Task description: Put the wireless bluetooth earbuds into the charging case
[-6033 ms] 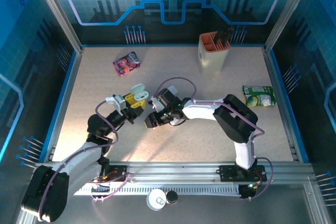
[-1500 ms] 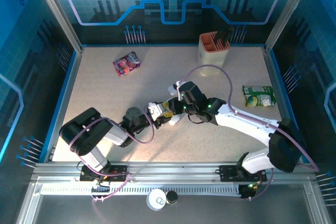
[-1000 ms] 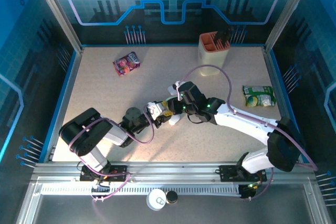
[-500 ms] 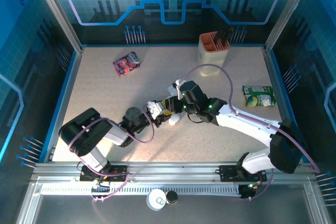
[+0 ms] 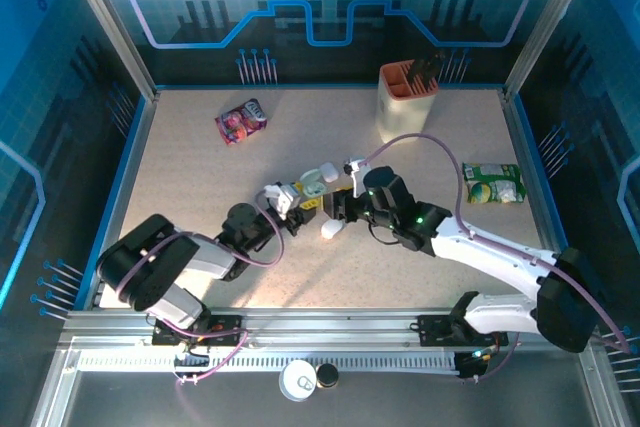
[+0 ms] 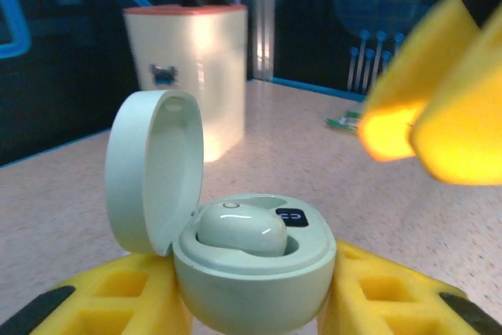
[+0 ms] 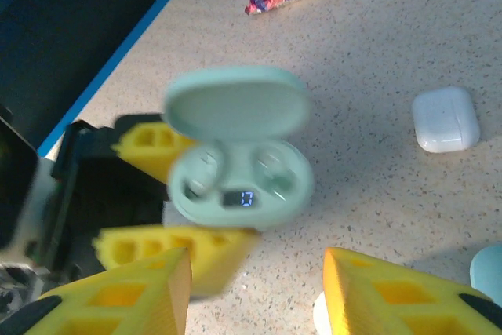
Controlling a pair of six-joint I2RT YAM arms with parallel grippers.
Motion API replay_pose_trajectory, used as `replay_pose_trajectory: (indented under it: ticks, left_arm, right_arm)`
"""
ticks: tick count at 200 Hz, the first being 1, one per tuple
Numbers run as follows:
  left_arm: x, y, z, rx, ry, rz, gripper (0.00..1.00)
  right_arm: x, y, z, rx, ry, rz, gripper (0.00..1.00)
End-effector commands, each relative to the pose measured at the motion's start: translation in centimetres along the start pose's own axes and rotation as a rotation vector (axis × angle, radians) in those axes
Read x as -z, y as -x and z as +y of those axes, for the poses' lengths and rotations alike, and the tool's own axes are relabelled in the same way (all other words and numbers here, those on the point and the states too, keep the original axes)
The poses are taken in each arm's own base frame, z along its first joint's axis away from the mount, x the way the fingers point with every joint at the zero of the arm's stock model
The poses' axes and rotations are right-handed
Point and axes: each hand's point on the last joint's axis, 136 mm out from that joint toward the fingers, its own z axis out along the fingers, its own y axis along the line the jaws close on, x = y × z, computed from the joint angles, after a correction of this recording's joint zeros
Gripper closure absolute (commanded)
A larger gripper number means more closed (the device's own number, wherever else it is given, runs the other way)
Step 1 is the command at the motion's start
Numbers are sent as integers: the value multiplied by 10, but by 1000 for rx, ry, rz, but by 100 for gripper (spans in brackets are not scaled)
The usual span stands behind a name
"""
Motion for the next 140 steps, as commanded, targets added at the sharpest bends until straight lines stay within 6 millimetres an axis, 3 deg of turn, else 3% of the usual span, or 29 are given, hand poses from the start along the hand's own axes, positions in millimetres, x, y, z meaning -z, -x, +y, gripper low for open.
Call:
replay_pose_trajectory:
  ticks: [1, 43, 65, 68, 89, 140]
  left_arm:
    - [18, 28, 19, 59, 75, -96, 62]
    - [52, 68, 34, 81, 131, -223, 65]
    - [59, 74, 31, 81, 123, -208, 65]
    - [60, 75, 30, 79, 124, -208, 66]
    - [70, 83, 29, 75, 134, -219, 65]
    - [77, 86, 30, 55, 161, -197, 65]
  right_arm:
    - [-2, 9, -4, -46, 47, -63, 53]
    - [-41, -17, -10, -101, 57, 99, 53]
    - [-67, -40, -7, -114, 73, 216, 52]
    - [-70, -34, -1, -112, 85, 213, 52]
    - [-93, -51, 4, -136, 87, 321, 51]
    - [-132, -77, 23, -305, 132, 374, 52]
